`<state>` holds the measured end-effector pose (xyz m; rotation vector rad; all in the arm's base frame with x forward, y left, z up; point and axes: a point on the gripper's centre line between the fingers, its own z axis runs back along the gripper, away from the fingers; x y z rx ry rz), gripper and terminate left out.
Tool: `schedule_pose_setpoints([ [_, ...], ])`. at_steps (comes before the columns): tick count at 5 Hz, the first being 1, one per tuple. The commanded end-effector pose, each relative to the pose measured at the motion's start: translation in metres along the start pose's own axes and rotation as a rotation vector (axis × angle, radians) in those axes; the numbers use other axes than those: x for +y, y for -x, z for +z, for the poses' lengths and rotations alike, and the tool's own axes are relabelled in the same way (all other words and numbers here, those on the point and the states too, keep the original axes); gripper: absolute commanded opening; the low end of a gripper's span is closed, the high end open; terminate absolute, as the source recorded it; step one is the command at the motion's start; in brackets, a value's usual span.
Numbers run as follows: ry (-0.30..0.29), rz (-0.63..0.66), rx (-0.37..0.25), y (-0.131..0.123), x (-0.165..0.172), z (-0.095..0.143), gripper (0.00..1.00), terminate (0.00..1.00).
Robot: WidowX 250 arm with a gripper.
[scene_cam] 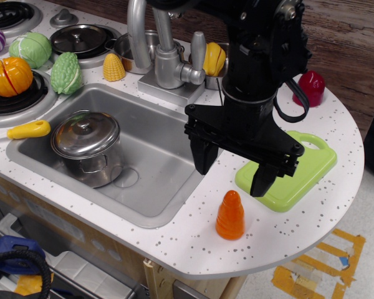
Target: Put carrot on cutting board
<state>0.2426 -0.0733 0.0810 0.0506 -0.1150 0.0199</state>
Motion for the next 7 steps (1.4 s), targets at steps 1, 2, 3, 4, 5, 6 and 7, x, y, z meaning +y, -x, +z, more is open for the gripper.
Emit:
schedule_pose_setpoints([
  [1, 0.0, 0.0, 0.0, 0.0, 0.0, 0.0, 1.0, 0.0],
  [2, 0.002, -0.018, -0.027, -0.003, 0.002, -0.015, 1.0, 0.0],
  [3, 0.018, -0.025, -0.059, -0.003, 0.003, -0.03, 1.0, 0.0],
  [4, 0.026, -0.022, -0.084, -0.003, 0.003, -0.043, 1.0, 0.0],
  [5, 0.045, -0.027, -0.093, -0.001, 0.005, -0.054, 1.0, 0.0],
  [6, 0.057, -0.018, -0.101, 0.001, 0.003, -0.06, 0.0, 0.0],
  [7, 0.061, -0.019, -0.09, -0.005, 0.0, -0.05, 0.0, 0.0],
])
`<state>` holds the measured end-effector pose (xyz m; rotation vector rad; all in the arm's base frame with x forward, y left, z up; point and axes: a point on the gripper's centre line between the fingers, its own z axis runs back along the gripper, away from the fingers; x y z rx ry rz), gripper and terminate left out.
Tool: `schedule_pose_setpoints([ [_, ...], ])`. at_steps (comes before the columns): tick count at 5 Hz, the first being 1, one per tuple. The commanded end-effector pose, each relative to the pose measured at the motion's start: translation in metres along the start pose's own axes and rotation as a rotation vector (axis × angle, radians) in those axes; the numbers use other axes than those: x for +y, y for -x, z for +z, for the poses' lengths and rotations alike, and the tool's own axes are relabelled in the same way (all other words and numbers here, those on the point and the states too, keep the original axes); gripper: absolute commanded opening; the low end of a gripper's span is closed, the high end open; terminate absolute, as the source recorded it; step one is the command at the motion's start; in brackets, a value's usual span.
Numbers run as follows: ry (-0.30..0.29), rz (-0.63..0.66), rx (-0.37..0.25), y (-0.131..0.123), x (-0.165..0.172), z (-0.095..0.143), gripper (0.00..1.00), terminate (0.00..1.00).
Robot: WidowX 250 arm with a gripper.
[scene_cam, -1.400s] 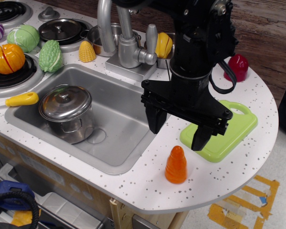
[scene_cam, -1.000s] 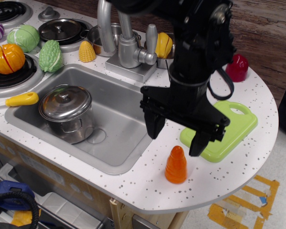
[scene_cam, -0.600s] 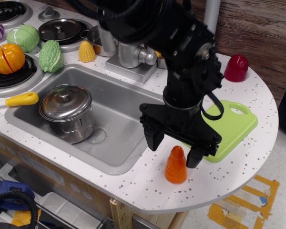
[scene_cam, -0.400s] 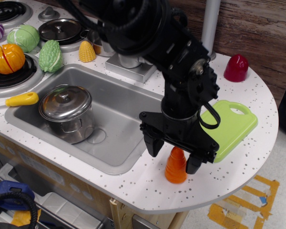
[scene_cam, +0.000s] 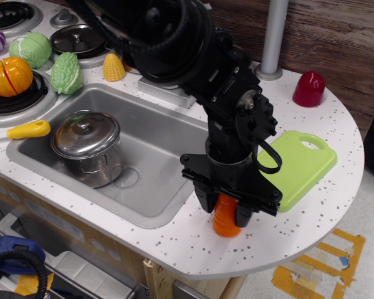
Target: Put carrot on cutting board
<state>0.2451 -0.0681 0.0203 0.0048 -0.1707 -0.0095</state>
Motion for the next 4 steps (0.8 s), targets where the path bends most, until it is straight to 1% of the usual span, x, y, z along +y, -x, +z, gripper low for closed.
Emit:
schedule_pose_setpoints([
  [1, 0.008, 0.014, -0.019, -0.025, -0.005, 0.028, 0.0, 0.0],
  [2, -0.035, 0.034, -0.048, -0.059, -0.015, 0.046, 0.0, 0.0],
  [3, -0.025, 0.016, -0.083, -0.1, -0.022, 0.048, 0.0, 0.0],
  [4, -0.016, -0.003, -0.128, -0.132, -0.033, 0.033, 0.0, 0.0],
])
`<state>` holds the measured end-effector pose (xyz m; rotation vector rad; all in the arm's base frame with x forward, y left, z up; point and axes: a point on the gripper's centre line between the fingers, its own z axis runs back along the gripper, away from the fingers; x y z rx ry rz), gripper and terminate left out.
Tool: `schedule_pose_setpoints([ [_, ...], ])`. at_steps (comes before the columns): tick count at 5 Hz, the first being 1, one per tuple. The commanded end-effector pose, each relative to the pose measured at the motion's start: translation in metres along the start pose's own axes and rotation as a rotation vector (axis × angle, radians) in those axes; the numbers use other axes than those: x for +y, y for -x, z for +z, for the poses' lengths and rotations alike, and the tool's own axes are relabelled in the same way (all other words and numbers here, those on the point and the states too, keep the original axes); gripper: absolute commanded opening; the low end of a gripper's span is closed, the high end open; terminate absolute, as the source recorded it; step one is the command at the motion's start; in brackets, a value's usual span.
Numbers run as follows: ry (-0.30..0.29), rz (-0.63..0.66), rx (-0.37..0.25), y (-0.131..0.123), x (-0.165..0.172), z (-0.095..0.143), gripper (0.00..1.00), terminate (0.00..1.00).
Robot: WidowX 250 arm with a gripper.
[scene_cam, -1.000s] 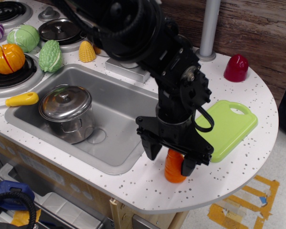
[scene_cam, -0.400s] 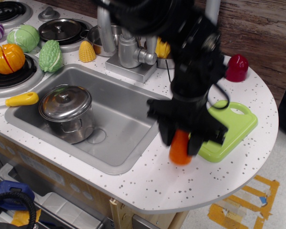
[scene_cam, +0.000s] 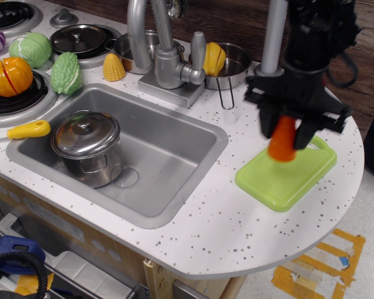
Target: Put carrot on cutting board
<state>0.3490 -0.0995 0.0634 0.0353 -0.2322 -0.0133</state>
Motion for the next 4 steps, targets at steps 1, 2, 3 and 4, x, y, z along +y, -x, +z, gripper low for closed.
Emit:
schedule_pose_setpoints([
  [1, 0.014, -0.004, -0.072, -0.0216, -0.0042, -0.0006, 0.0, 0.0],
  [2, 0.021, -0.026, -0.067, -0.0195, -0.0017, -0.004, 1.0, 0.0],
  [3, 0.026, -0.034, -0.07, -0.0169, -0.0013, -0.0063, 1.0, 0.0],
  [4, 0.027, -0.049, -0.068, -0.0145, 0.0011, -0.0068, 1.0, 0.0],
])
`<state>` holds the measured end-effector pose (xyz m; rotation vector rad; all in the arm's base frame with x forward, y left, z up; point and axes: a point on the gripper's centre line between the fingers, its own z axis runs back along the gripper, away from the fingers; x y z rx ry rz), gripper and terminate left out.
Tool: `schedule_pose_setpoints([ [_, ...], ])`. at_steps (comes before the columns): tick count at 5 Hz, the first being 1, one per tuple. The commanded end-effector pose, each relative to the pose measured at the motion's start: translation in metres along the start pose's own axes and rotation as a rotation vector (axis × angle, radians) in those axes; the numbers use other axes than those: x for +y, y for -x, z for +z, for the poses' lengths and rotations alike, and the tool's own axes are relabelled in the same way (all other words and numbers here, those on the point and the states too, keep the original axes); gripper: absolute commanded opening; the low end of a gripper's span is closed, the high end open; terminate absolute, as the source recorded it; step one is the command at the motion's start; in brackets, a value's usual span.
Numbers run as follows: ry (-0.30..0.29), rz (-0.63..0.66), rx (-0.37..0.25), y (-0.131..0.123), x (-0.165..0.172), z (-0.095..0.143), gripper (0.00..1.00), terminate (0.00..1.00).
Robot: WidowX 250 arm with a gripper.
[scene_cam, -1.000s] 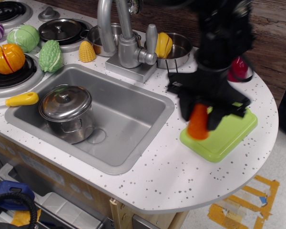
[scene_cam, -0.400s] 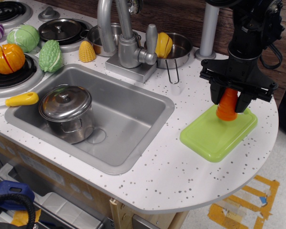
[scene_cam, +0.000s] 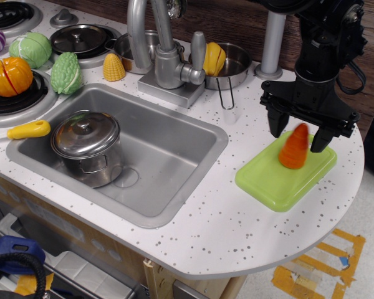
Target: Put carrot on cutting board
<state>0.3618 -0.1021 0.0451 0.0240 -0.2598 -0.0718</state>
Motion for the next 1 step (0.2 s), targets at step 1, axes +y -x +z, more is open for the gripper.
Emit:
schedule_pose_setpoints([
  [1, 0.009, 0.007, -0.039, -0.0063, 0.0044, 0.0138, 1.0, 1.0],
])
